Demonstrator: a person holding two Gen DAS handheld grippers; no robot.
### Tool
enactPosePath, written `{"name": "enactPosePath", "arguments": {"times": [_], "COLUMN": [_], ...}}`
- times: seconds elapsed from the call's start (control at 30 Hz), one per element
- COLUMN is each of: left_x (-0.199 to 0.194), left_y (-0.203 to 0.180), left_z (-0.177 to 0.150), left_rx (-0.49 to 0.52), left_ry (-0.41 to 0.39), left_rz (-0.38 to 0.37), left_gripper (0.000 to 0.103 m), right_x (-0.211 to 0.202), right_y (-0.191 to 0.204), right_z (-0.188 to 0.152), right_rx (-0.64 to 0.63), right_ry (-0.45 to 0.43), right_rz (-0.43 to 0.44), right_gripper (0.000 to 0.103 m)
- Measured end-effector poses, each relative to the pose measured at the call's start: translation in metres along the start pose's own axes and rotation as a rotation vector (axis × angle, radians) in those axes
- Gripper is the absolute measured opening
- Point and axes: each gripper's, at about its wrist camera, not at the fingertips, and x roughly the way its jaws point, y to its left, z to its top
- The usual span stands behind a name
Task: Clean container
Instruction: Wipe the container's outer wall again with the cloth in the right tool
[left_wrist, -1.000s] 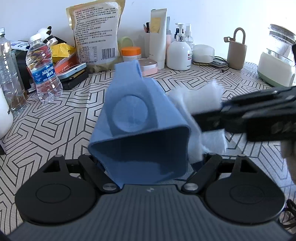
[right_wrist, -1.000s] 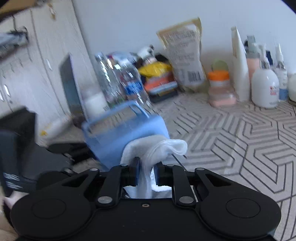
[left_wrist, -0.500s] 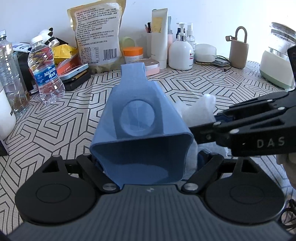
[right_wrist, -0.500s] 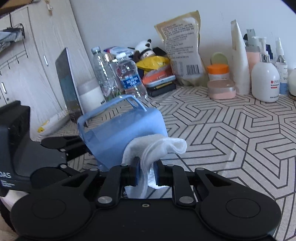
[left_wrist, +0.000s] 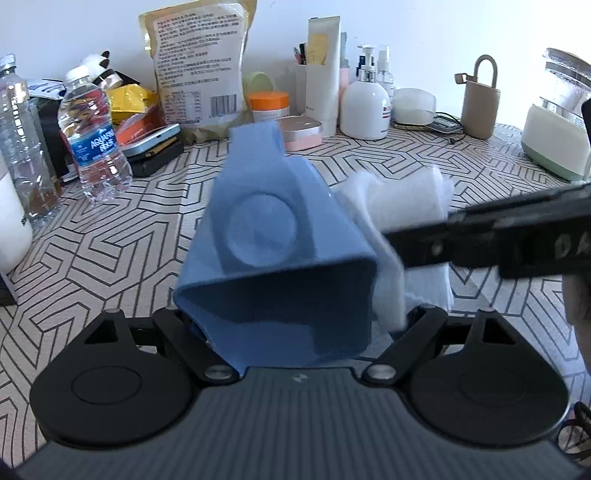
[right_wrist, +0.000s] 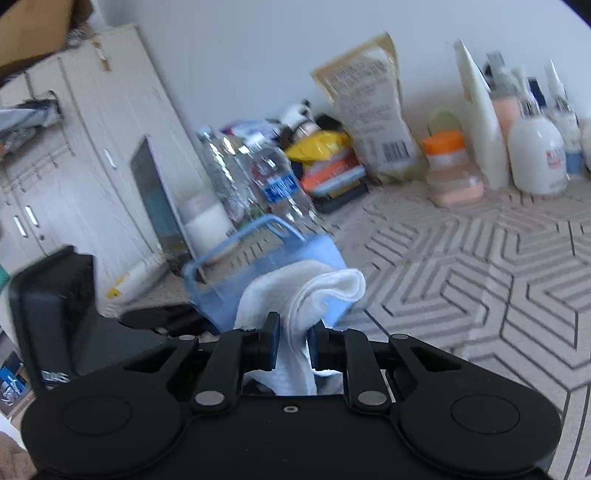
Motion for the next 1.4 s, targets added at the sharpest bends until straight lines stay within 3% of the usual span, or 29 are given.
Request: {"name": "enactPosePath", "arguments": {"times": [0.2, 0.57, 1.1, 1.27, 1.4], "left_x": [-0.001, -0.001, -0.001, -0.001, -0.001], "left_y": [0.001, 0.004, 0.002, 0.001, 0.001], "left_z": [0.000, 0.000, 0.000, 0.000, 0.000], "left_rx": [-0.011, -0.016, -0.009, -0.010, -0.011], "left_ry": [-0.008, -0.012, -0.012, -0.011, -0.011], "left_rz": [0.020, 0.005, 0.010, 0.008, 0.006], "left_gripper": [0.085, 0.078, 0.078, 0.078, 0.078], "right_x": [0.007, -0.009, 0.000, -0.014, -0.012], "right_y": [0.002, 0.006, 0.002, 0.006, 0.005], "right_z": [-0.002, 0.004, -0.001, 0.003, 0.002], "right_rx": [-0.020, -0.042, -0.035, -0.045, -0.040], "right_ry": [0.037, -0.046, 0.012, -0.062, -0.048], "right_rz": [-0.026, 0.012, -0.038, 0.039, 0.029], "right_gripper": [0.021, 0.021, 0.021, 0.021, 0.021]}}
